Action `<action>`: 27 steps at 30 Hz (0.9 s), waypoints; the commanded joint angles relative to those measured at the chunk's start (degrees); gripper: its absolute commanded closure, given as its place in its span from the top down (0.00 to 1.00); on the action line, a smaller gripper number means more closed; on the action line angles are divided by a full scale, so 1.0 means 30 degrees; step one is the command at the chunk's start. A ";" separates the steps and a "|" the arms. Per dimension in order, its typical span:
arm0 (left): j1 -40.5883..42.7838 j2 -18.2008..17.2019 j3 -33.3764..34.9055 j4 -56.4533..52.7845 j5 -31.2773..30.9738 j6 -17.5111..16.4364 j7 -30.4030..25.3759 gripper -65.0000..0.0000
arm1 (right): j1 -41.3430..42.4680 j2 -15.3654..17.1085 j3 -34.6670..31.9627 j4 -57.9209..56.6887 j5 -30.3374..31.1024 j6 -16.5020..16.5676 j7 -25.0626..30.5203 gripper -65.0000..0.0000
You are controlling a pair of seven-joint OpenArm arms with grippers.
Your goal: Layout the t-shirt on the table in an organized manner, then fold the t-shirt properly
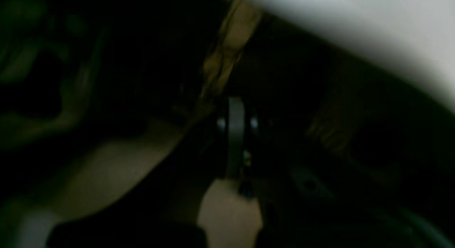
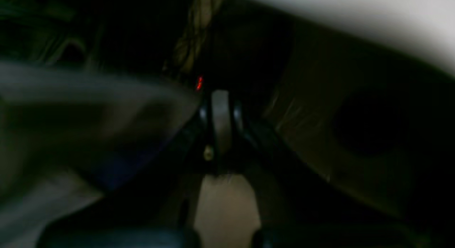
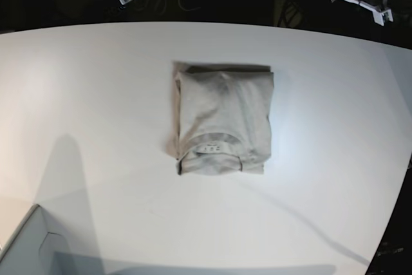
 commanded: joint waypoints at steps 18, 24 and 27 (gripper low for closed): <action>-1.1134 -0.0340 0.7794 -2.3941 0.8278 -0.0129 -1.0107 0.00 | 0.6601 0.0202 0.1257 -1.5571 0.0366 -1.1761 0.4294 0.00; -1.1808 0.0627 0.8761 -2.4849 0.8190 -0.0099 -1.0137 0.00 | 0.8681 0.0232 0.1140 -2.0553 0.0366 -2.0289 0.6287 0.00; -1.1837 0.0950 0.8732 -2.4849 0.8190 -0.0099 -1.0137 0.00 | 0.9473 0.0232 0.1111 -2.2311 0.0366 -2.2282 0.7401 0.00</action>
